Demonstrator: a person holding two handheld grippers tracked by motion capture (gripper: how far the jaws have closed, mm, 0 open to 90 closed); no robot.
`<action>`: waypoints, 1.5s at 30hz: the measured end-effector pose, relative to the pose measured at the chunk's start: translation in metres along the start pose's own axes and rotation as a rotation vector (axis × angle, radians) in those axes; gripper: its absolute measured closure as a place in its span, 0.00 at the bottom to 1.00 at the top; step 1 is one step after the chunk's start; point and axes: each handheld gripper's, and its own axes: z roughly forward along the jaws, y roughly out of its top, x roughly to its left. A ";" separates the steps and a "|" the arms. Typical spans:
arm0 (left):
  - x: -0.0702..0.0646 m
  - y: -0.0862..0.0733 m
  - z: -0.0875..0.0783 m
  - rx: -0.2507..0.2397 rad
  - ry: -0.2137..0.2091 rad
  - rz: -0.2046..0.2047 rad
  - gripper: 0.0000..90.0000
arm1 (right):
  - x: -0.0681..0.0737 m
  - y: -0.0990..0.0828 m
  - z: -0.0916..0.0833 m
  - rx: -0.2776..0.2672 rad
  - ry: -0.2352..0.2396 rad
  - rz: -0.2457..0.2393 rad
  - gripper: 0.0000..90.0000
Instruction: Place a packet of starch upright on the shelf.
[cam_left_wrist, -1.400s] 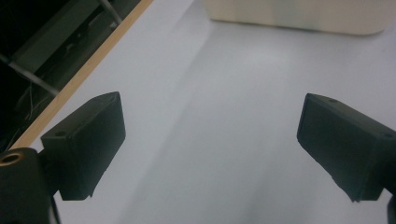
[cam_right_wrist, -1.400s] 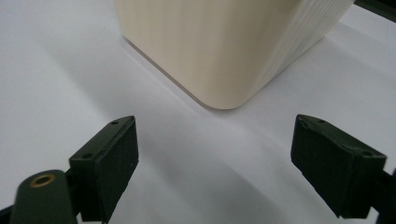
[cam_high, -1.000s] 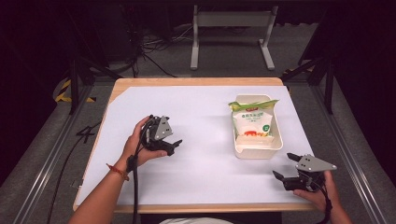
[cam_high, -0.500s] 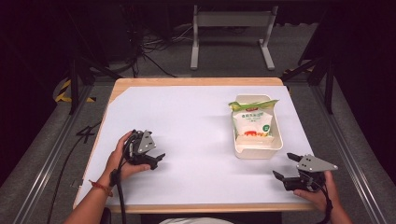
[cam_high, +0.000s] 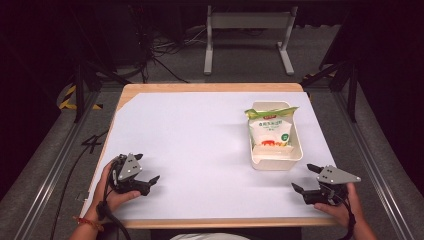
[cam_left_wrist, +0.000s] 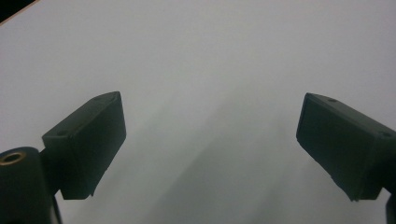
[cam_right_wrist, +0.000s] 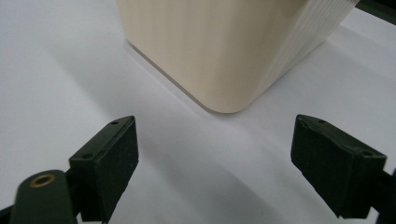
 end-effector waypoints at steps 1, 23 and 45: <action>0.000 -0.003 -0.003 -0.014 0.002 -0.026 0.10 | 0.000 0.000 0.000 -0.001 0.000 0.000 0.17; 0.003 -0.018 -0.013 -0.044 0.007 -0.126 0.09 | -0.003 0.004 0.005 -0.013 0.011 -0.002 0.17; 0.002 -0.012 -0.008 -0.043 0.006 -0.100 0.10 | -0.005 0.003 0.006 -0.005 0.010 0.001 0.16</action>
